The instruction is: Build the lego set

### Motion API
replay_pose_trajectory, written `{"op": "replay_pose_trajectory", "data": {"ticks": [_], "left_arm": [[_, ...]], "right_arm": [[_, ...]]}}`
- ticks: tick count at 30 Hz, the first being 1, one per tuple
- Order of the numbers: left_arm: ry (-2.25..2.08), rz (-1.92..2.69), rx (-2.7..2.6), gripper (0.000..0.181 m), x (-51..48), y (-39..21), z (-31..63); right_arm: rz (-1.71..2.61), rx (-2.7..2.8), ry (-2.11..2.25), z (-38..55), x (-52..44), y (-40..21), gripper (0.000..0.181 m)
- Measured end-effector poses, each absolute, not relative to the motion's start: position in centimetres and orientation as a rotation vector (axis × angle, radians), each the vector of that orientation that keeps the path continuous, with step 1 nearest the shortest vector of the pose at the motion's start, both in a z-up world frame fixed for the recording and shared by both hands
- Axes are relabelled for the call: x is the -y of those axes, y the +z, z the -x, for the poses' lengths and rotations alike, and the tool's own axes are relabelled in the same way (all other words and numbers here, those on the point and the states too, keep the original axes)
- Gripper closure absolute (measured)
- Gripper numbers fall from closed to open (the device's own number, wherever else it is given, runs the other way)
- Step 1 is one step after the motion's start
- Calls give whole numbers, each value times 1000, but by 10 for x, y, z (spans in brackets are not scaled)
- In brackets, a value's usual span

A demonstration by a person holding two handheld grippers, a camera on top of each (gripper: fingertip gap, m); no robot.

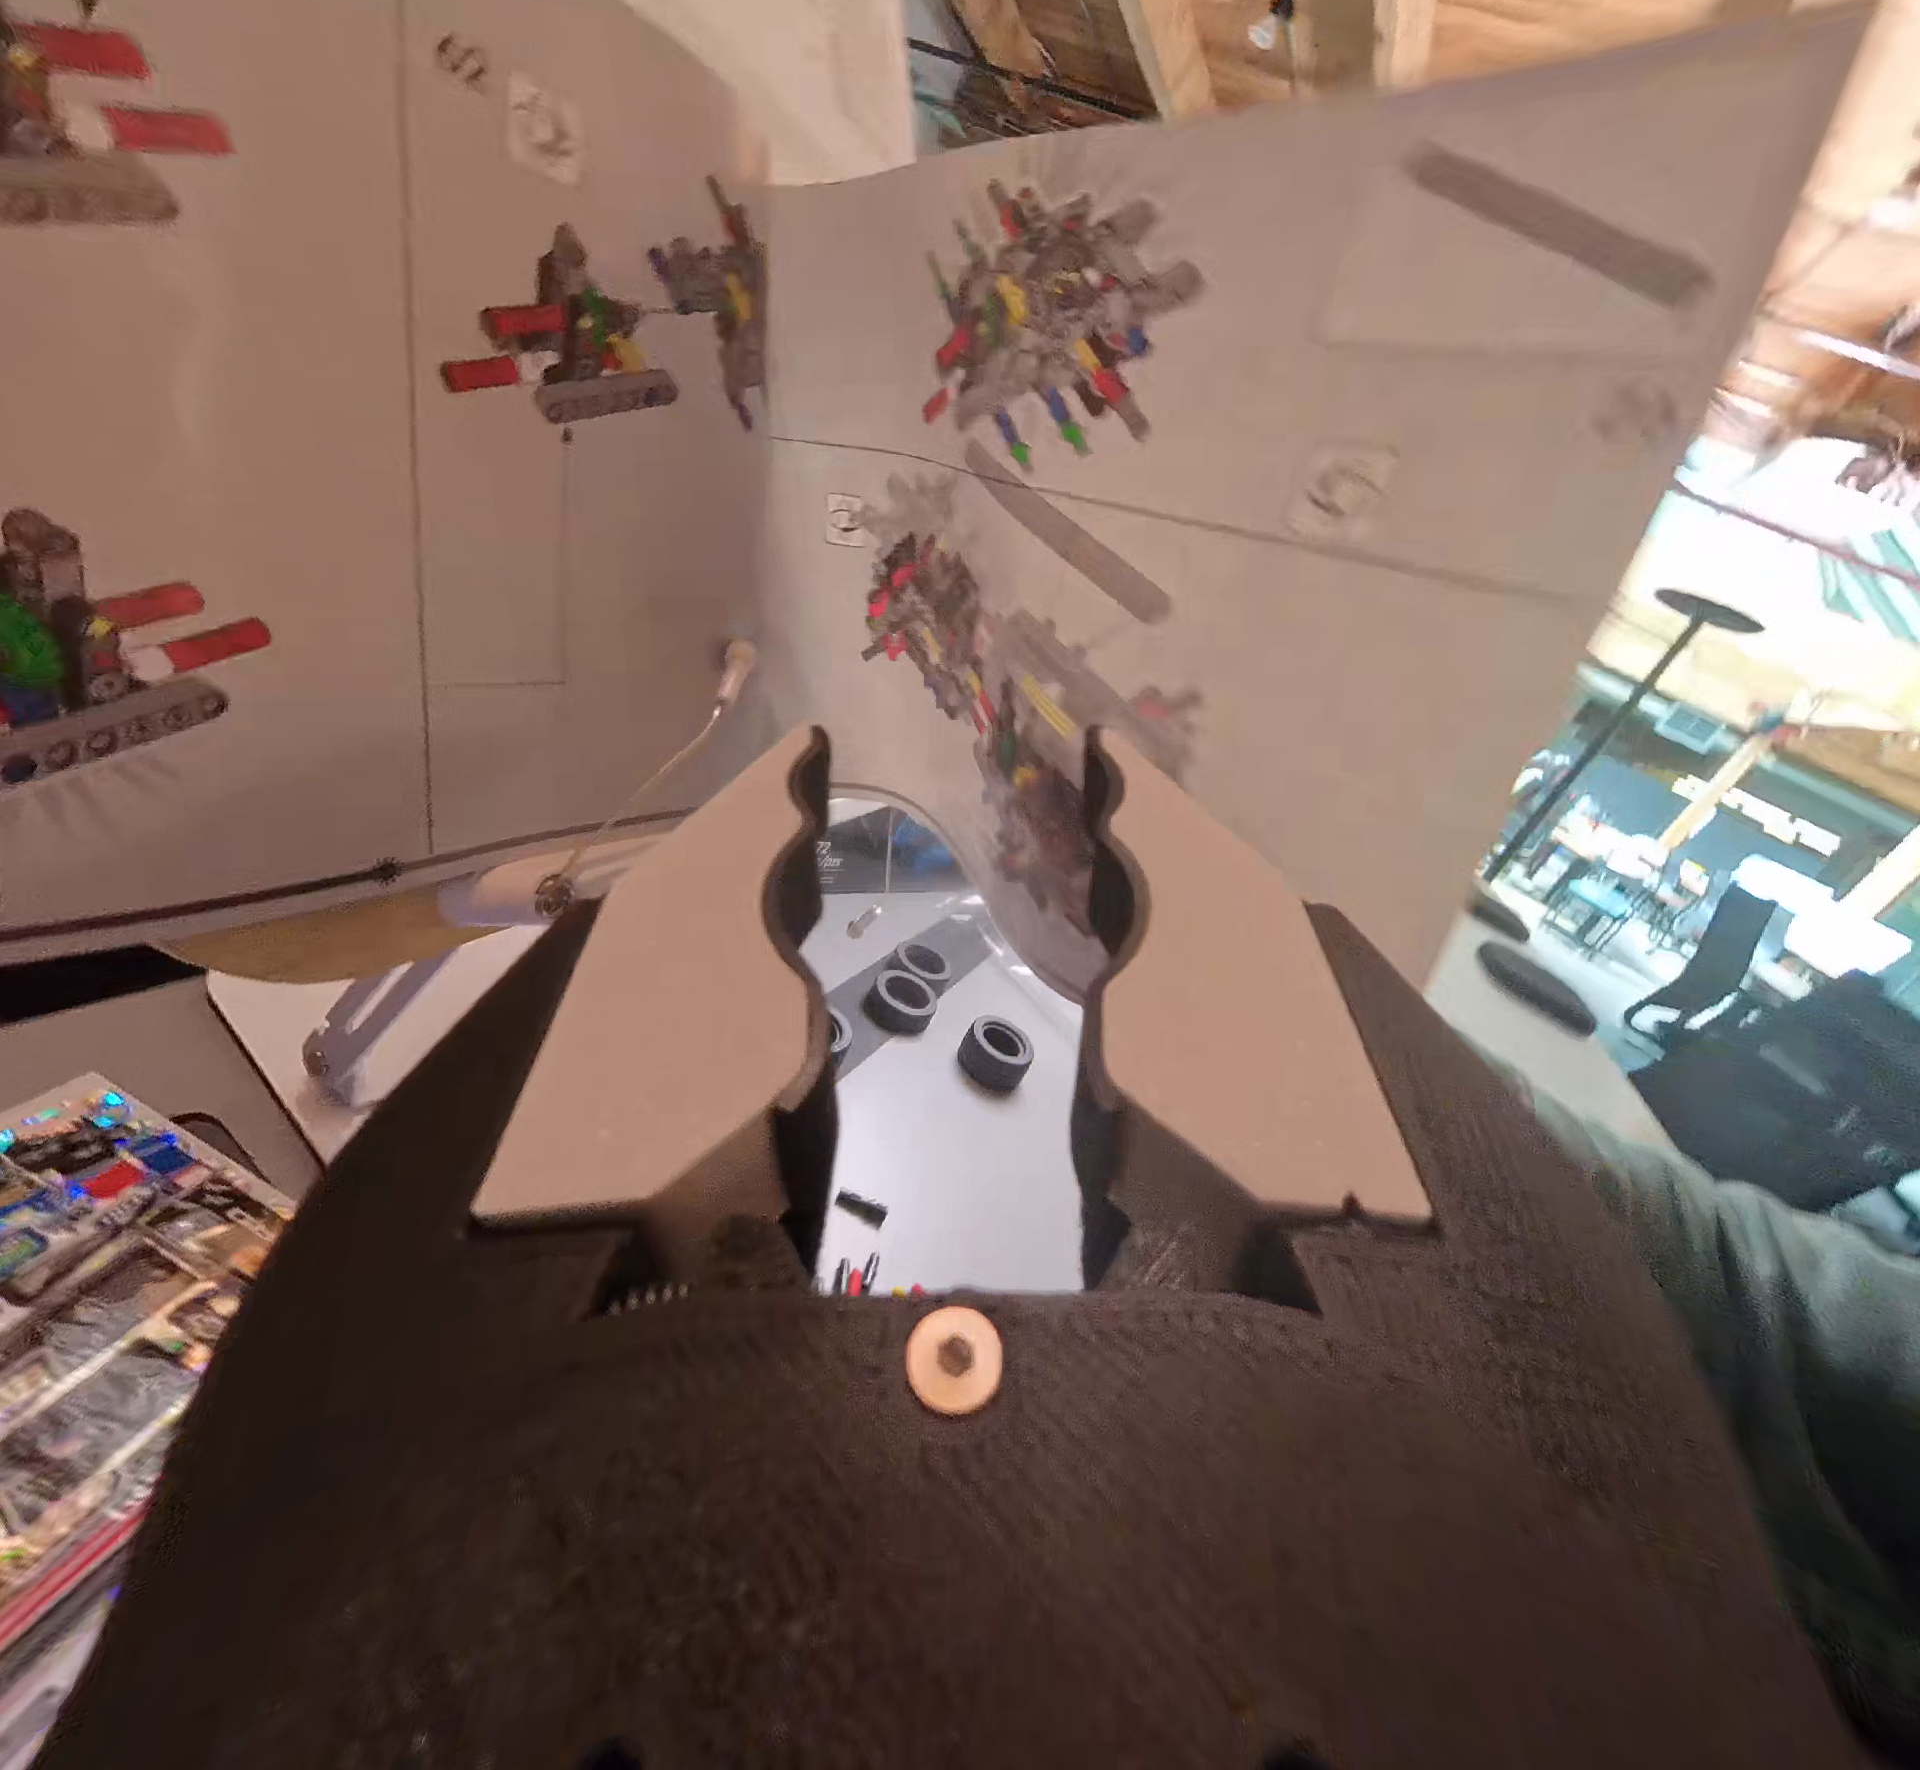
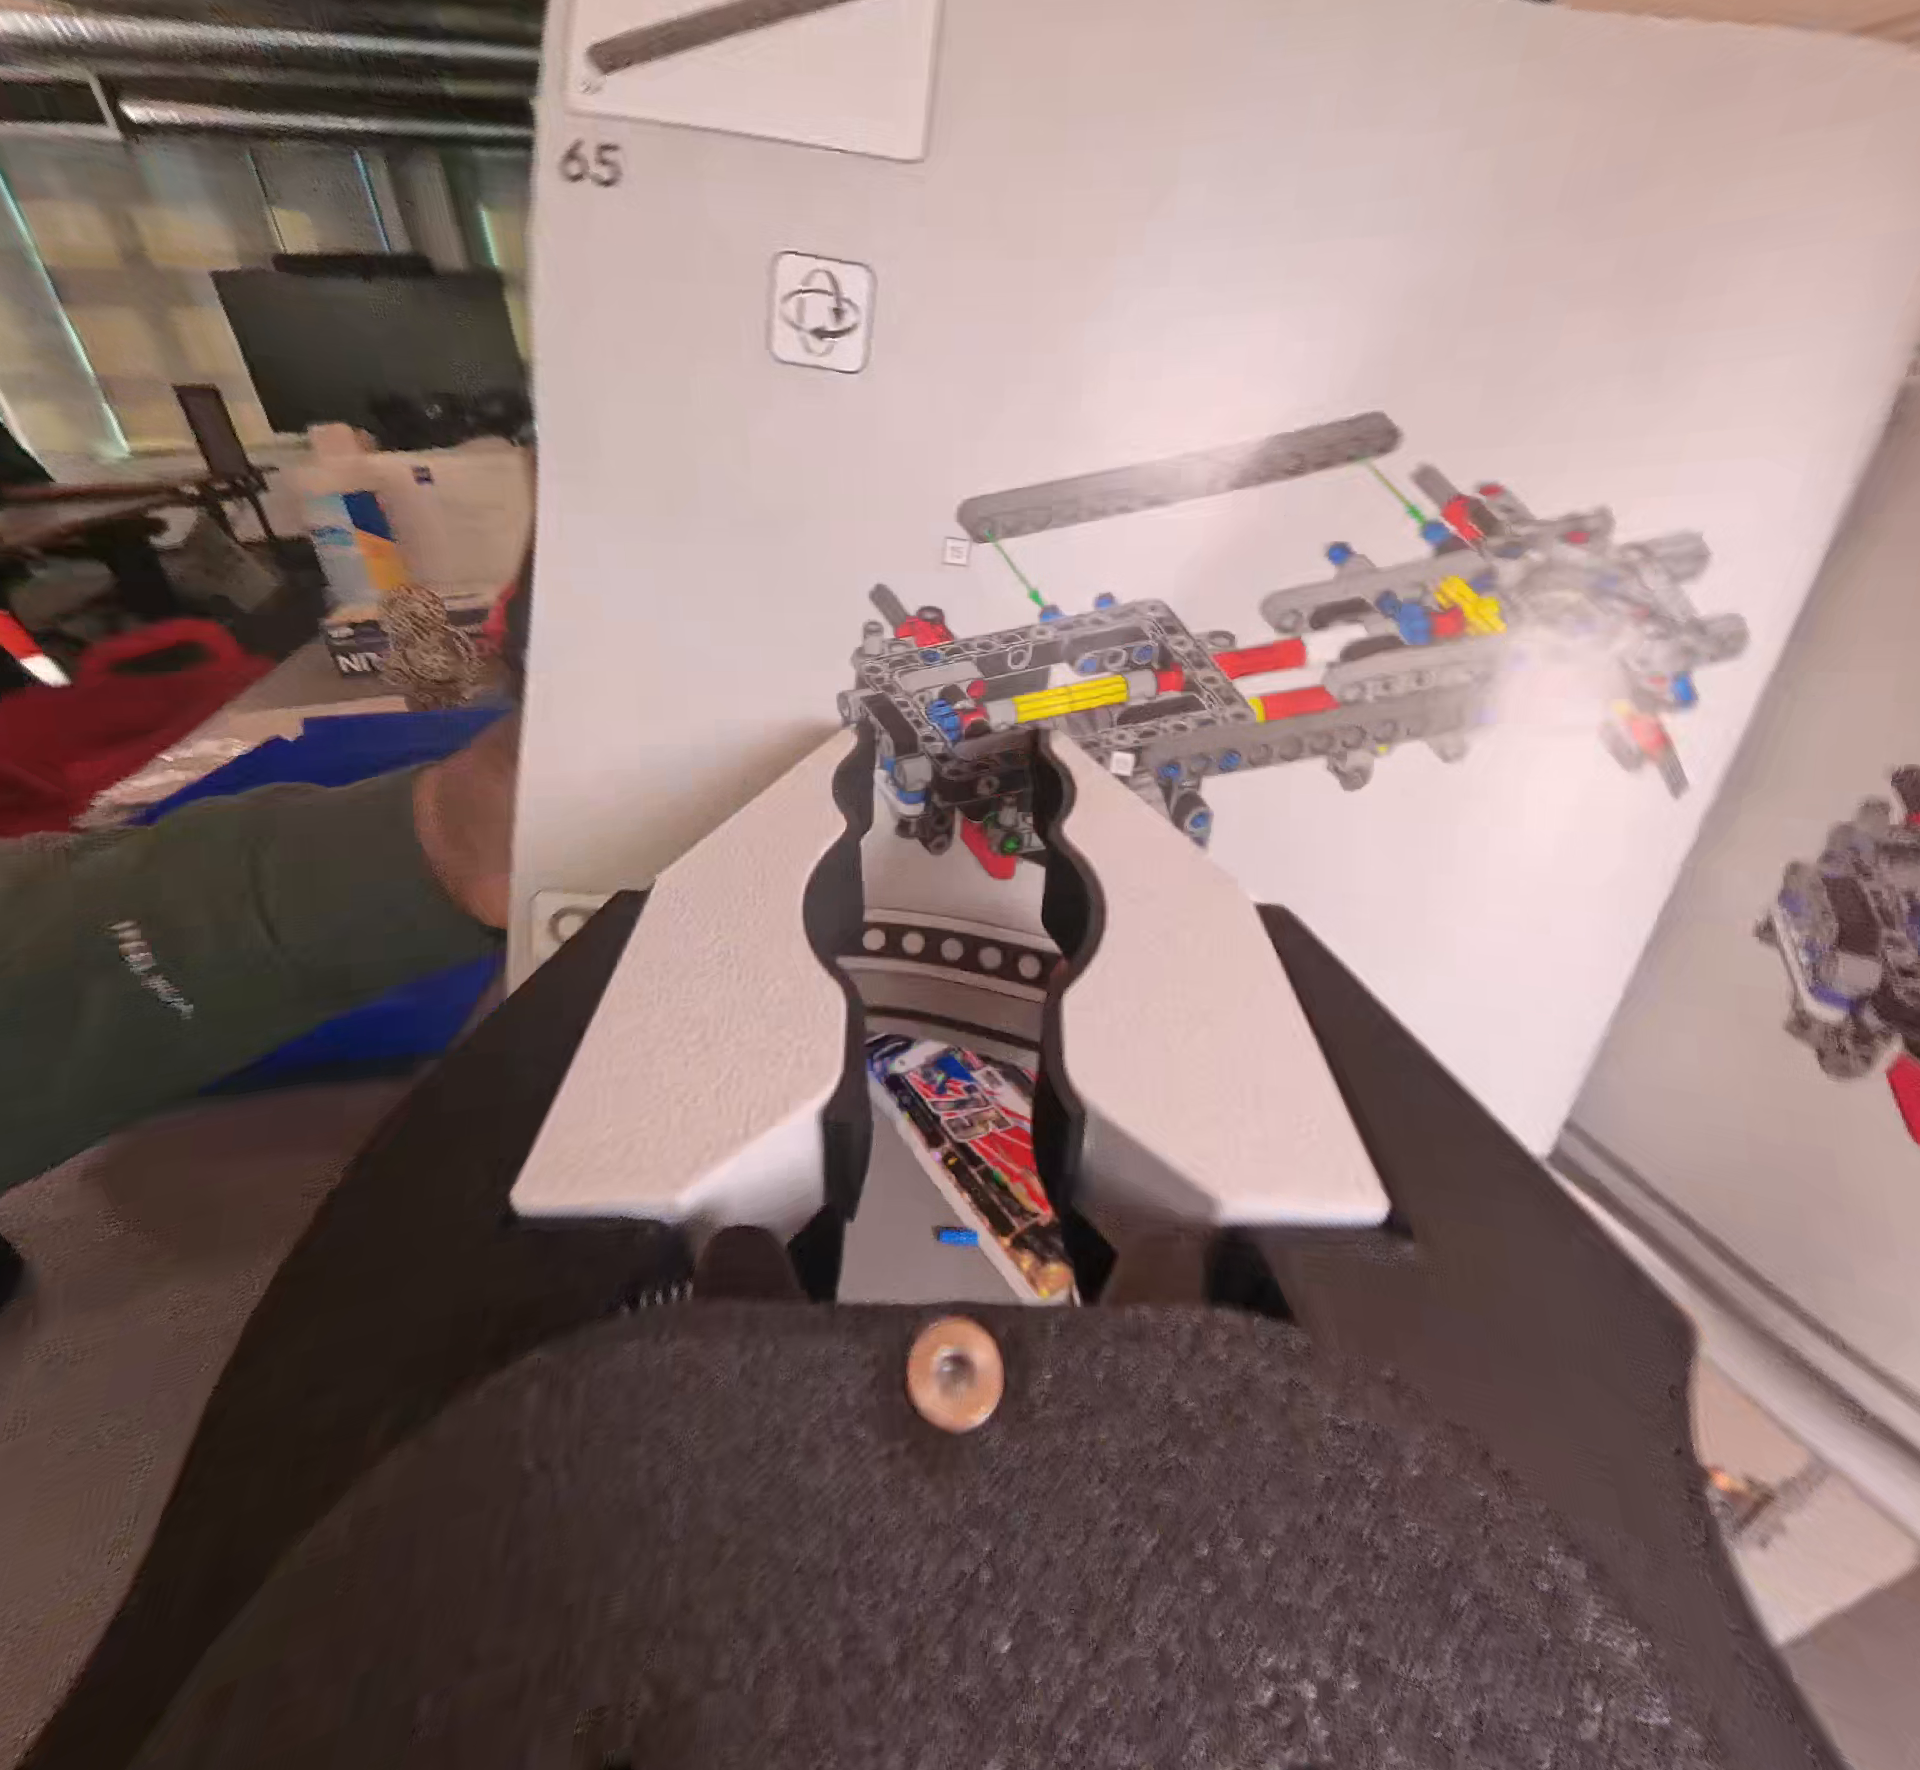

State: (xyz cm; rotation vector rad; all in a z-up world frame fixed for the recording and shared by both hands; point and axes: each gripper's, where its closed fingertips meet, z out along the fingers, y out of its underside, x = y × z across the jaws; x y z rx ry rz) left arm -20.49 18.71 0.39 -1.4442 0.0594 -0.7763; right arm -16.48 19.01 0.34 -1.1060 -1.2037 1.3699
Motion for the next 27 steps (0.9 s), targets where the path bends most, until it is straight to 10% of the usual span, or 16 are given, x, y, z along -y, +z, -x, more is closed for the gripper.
{"op": "replay_pose_trajectory", "data": {"ticks": [13,18,27], "left_arm": [[-734,1507,-195,119,-160,-8,197],[-511,1570,-42,181,-176,-20,234],[-187,1569,19,181,-178,11,311]], "right_arm": [[1170,1353,1064,214,-184,-30,152],[1144,1381,1016,210,-181,-32,151],[1167,1300,870,148,-229,-32,154]]}}
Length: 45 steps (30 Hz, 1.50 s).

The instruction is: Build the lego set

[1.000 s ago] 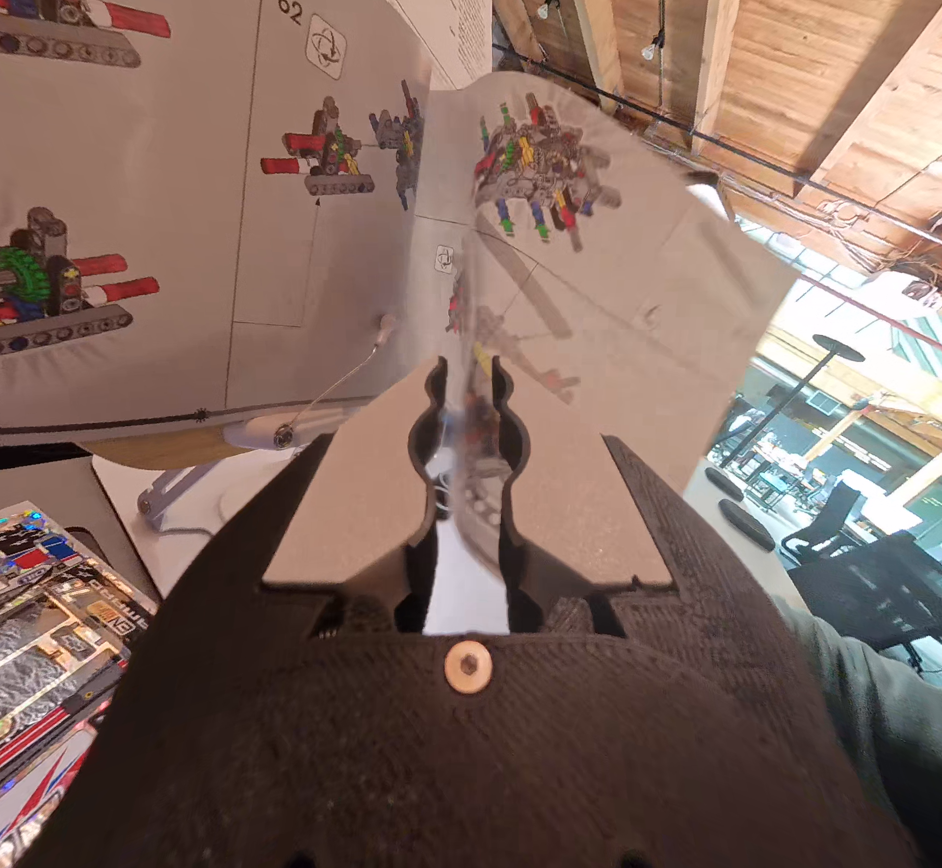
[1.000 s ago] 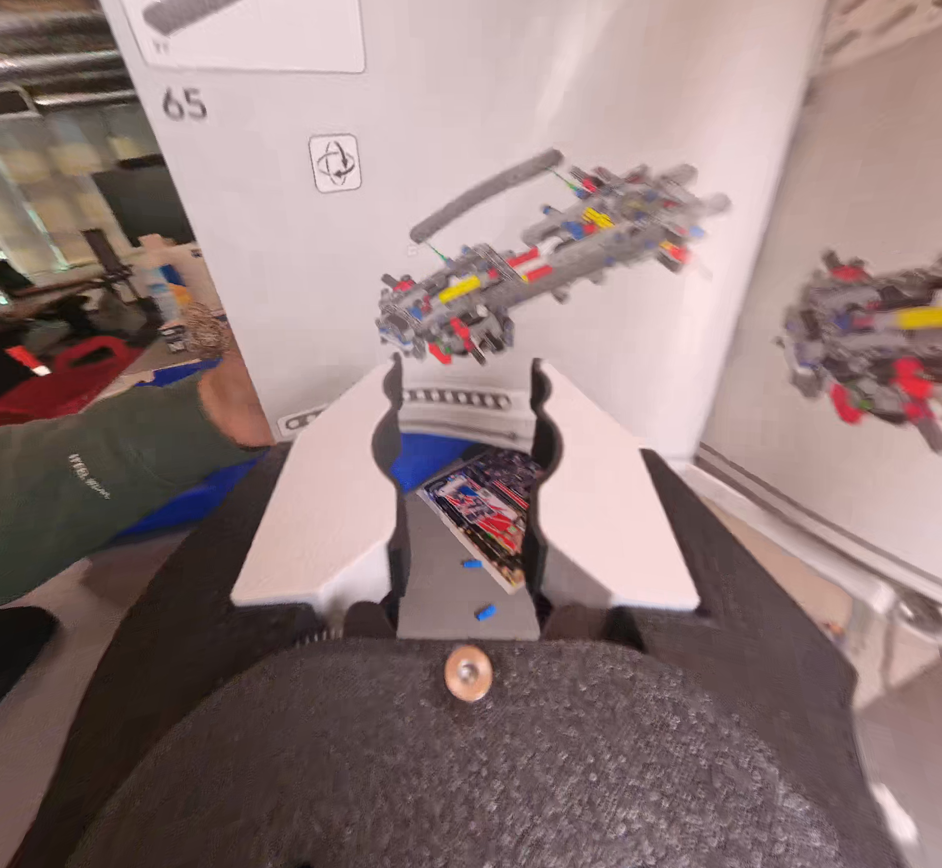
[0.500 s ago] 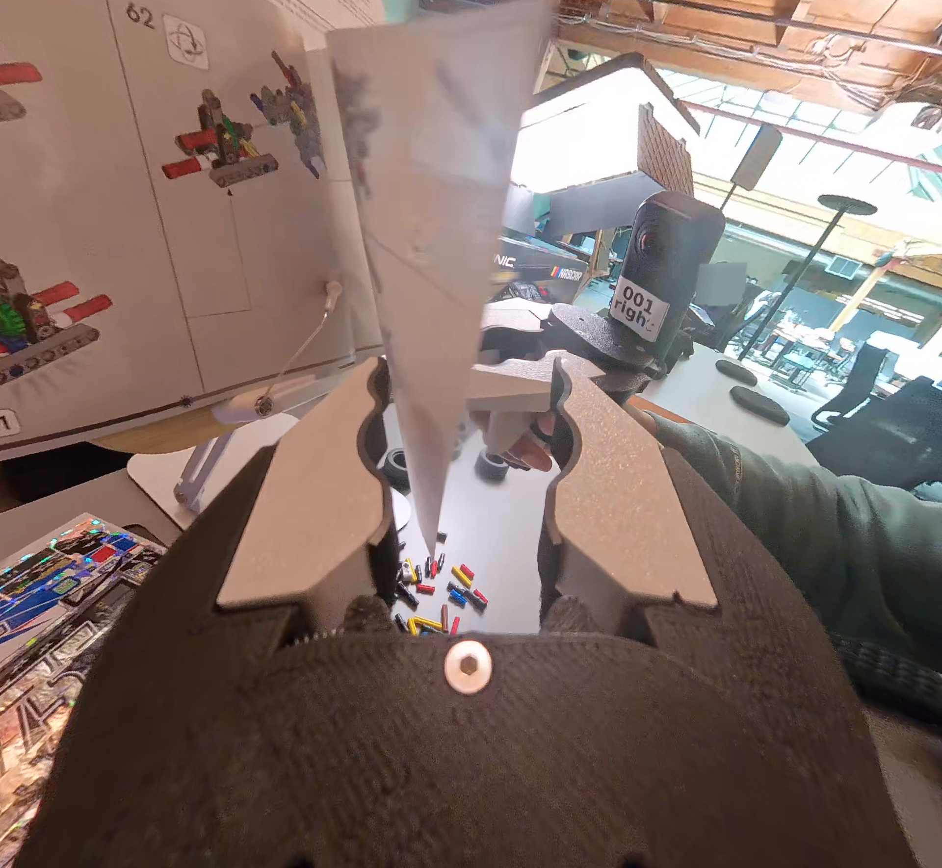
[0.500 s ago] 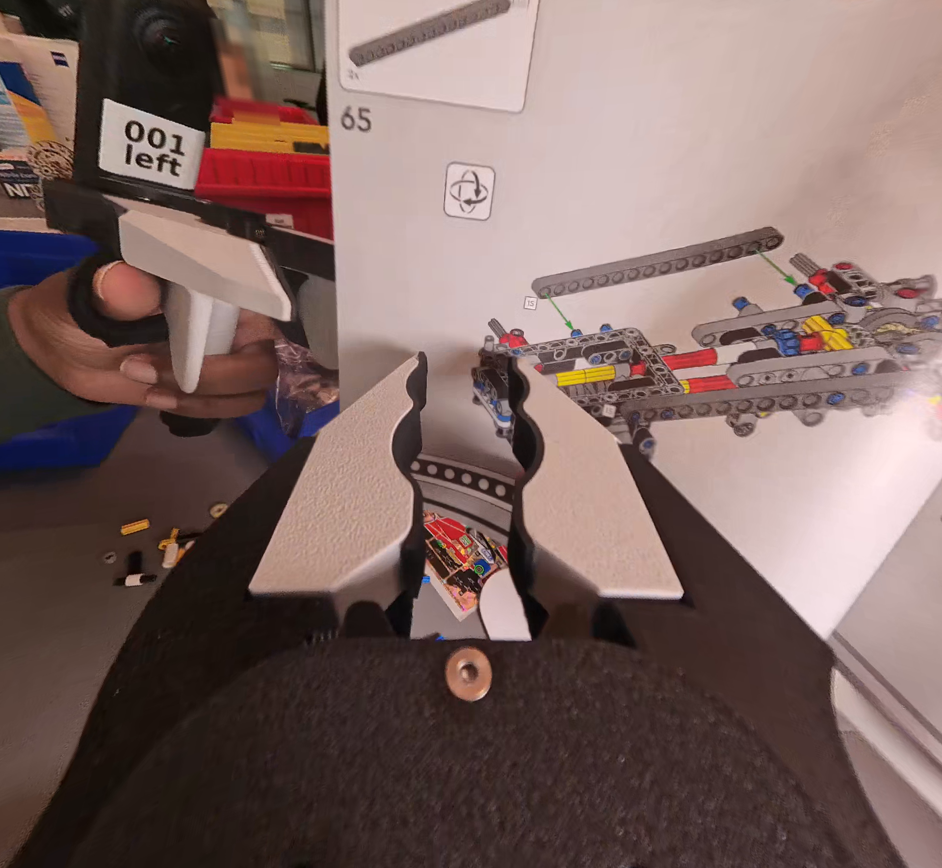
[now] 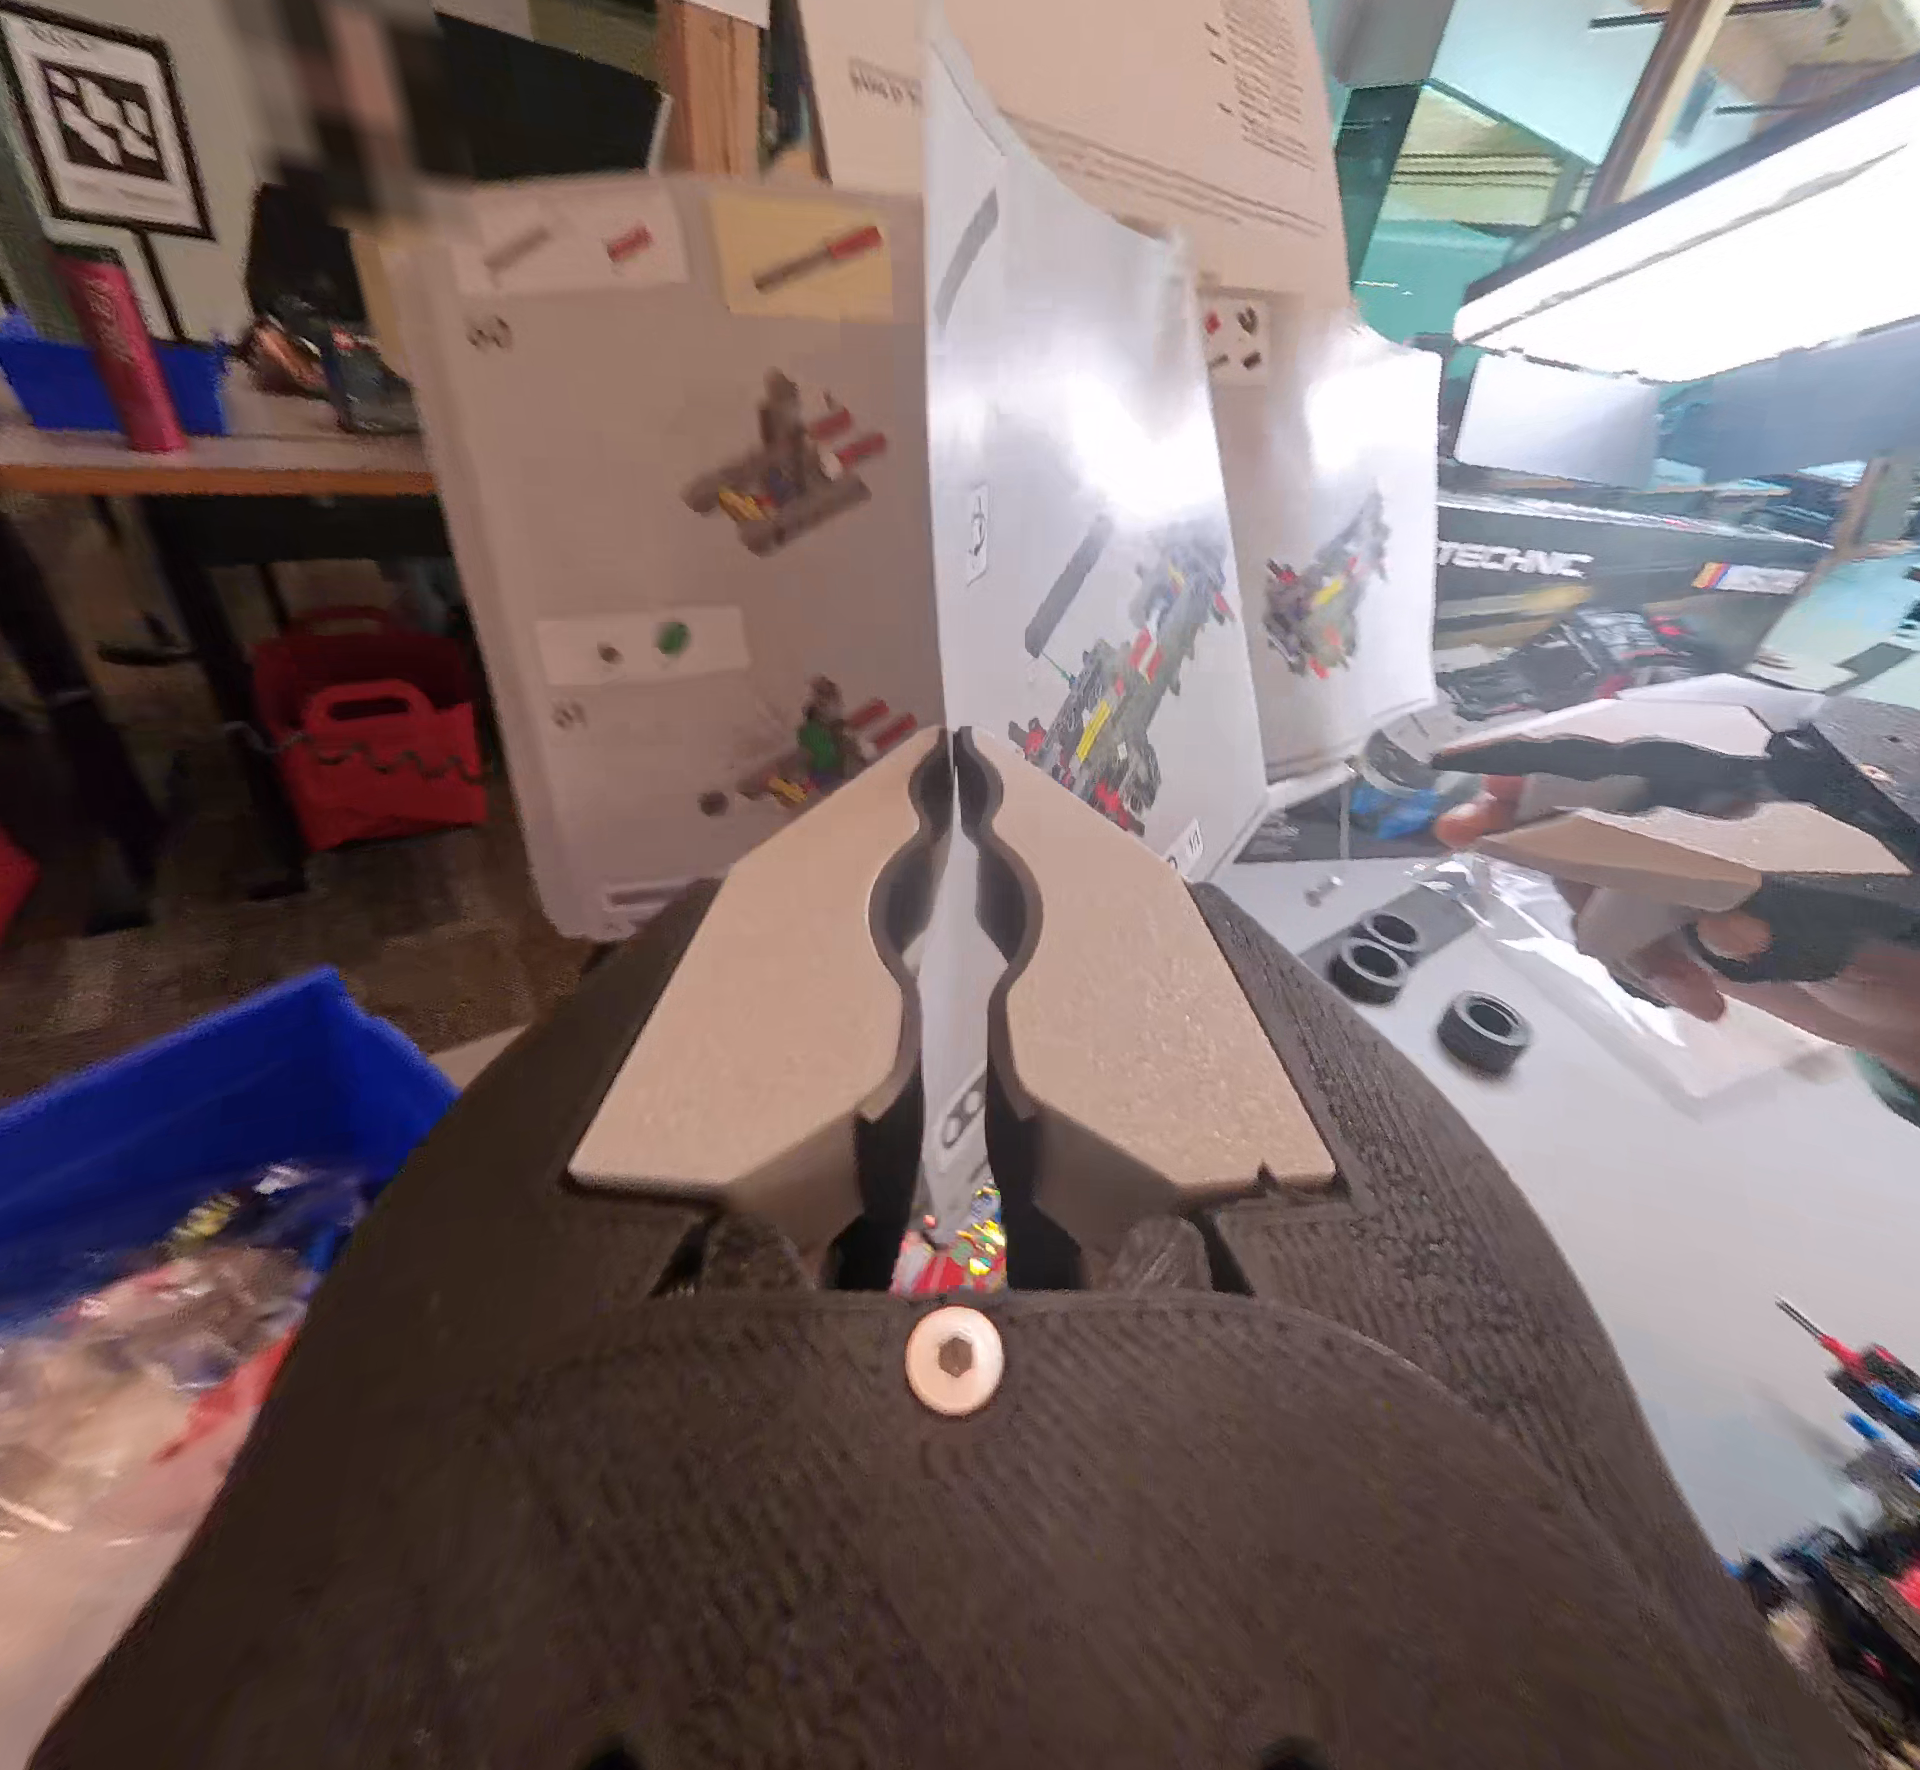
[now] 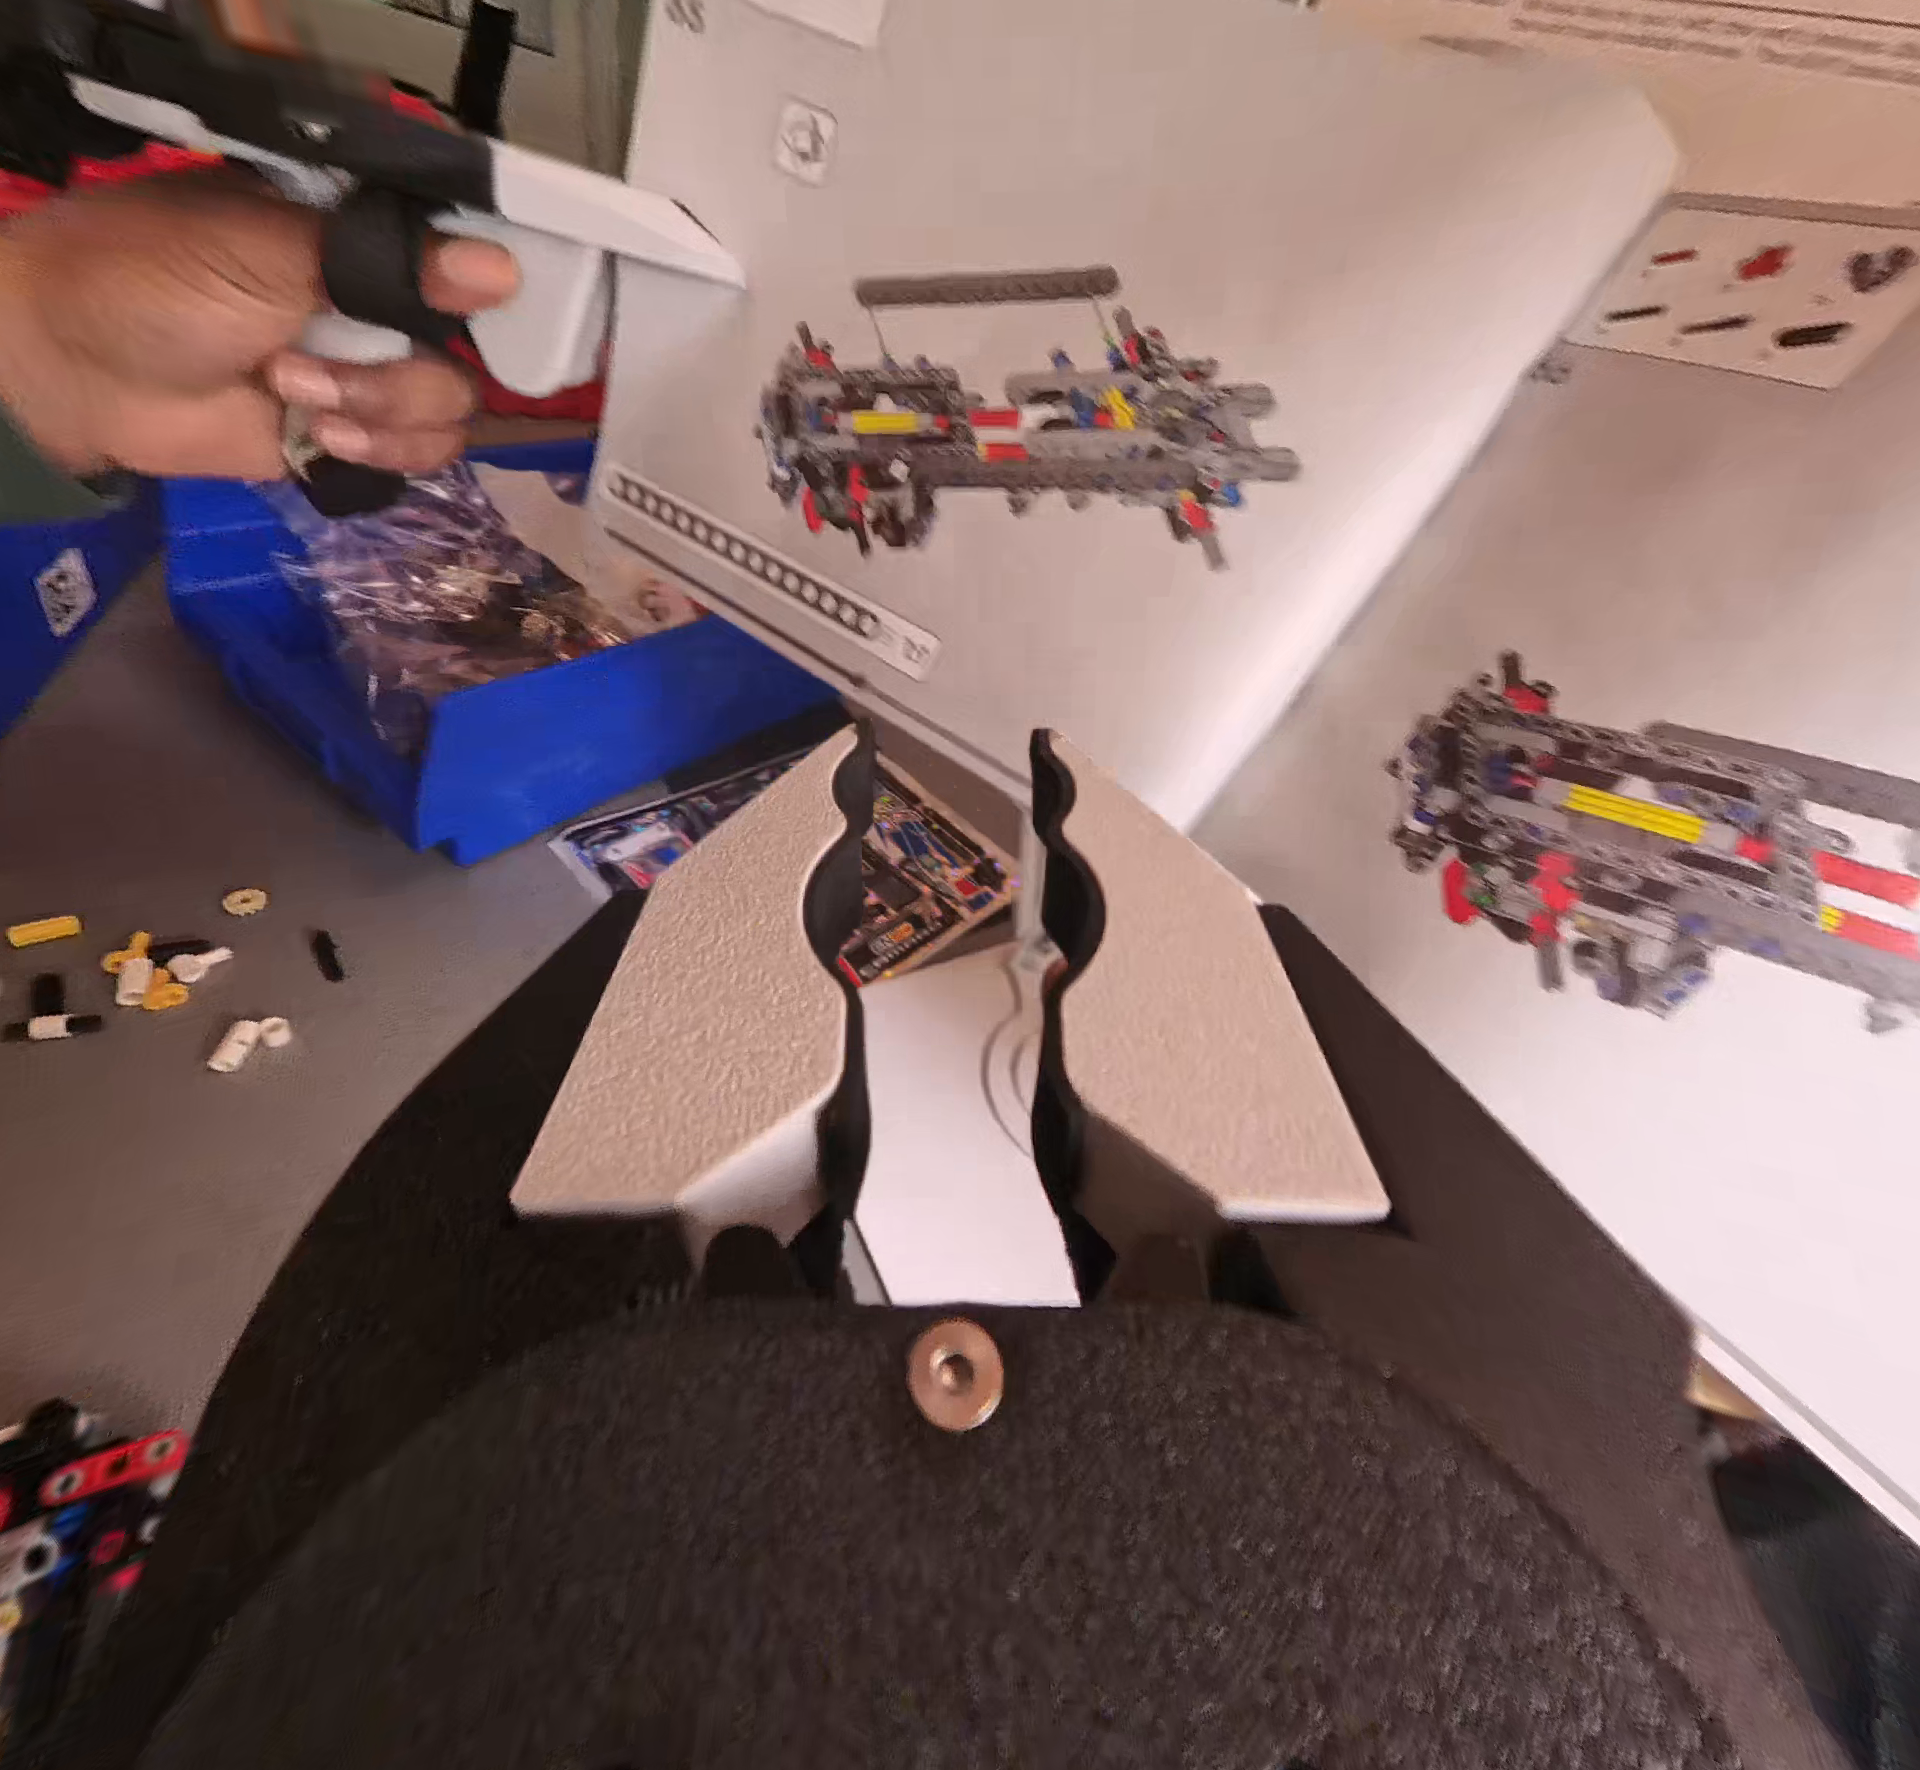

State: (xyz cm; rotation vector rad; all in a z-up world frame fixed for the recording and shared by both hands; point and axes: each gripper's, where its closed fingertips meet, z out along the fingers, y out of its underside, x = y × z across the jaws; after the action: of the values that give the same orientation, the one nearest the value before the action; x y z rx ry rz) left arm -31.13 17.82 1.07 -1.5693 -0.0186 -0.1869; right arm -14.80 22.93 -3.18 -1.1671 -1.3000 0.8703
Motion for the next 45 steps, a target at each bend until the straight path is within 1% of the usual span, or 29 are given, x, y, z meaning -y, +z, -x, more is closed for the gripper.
{"op": "replay_pose_trajectory", "data": {"ticks": [4,7,11,15,16,17,18,19,20,21,22,23,25,29,31,33,34,36,39,43,45], "left_arm": [[-136,1565,-40,181,-186,51,320],[-172,1570,-139,181,-188,73,293],[-319,1535,-221,181,-181,96,234],[-465,1521,-291,181,-182,107,172],[-502,1521,-313,181,-183,108,156],[-542,1519,-341,181,-183,110,140],[-581,1509,-379,181,-181,113,125],[-607,1480,-418,175,-176,119,113],[-606,1434,-450,166,-171,126,107],[-586,1378,-465,158,-165,134,108],[-561,1328,-454,155,-162,139,117],[-542,1304,-417,154,-164,139,131],[-428,1376,-330,151,-184,112,167],[17,1745,-365,147,-241,-6,207],[183,1807,-420,144,-260,-39,213],[218,1841,-423,150,-276,-57,213],[243,1861,-415,156,-282,-64,217],[302,1849,-380,180,-287,-69,230],[122,1768,-103,181,-278,-60,255],[-425,1615,351,179,-259,-73,279],[-609,1556,507,177,-251,-83,280]], "right_arm": [[1194,1285,632,137,-270,-29,152],[1184,1301,508,140,-277,-21,136],[1027,1306,378,150,-240,-7,115],[783,1180,146,156,-192,20,97],[754,1146,103,156,-185,26,97],[745,1106,84,156,-182,33,101],[752,1059,87,152,-182,40,113],[768,1010,99,146,-185,47,132],[776,954,110,136,-190,54,153],[772,916,123,126,-194,60,171],[784,883,137,115,-200,63,178],[820,878,170,107,-207,61,181],[892,897,298,98,-217,51,181],[951,961,593,99,-215,37,181],[988,955,656,102,-216,37,181],[1008,955,700,107,-213,38,181],[1015,960,707,110,-211,38,181],[1018,984,711,117,-207,36,181],[1025,1023,724,129,-202,31,181],[1033,1095,722,158,-193,17,181],[1044,1137,718,176,-187,7,181]]}}
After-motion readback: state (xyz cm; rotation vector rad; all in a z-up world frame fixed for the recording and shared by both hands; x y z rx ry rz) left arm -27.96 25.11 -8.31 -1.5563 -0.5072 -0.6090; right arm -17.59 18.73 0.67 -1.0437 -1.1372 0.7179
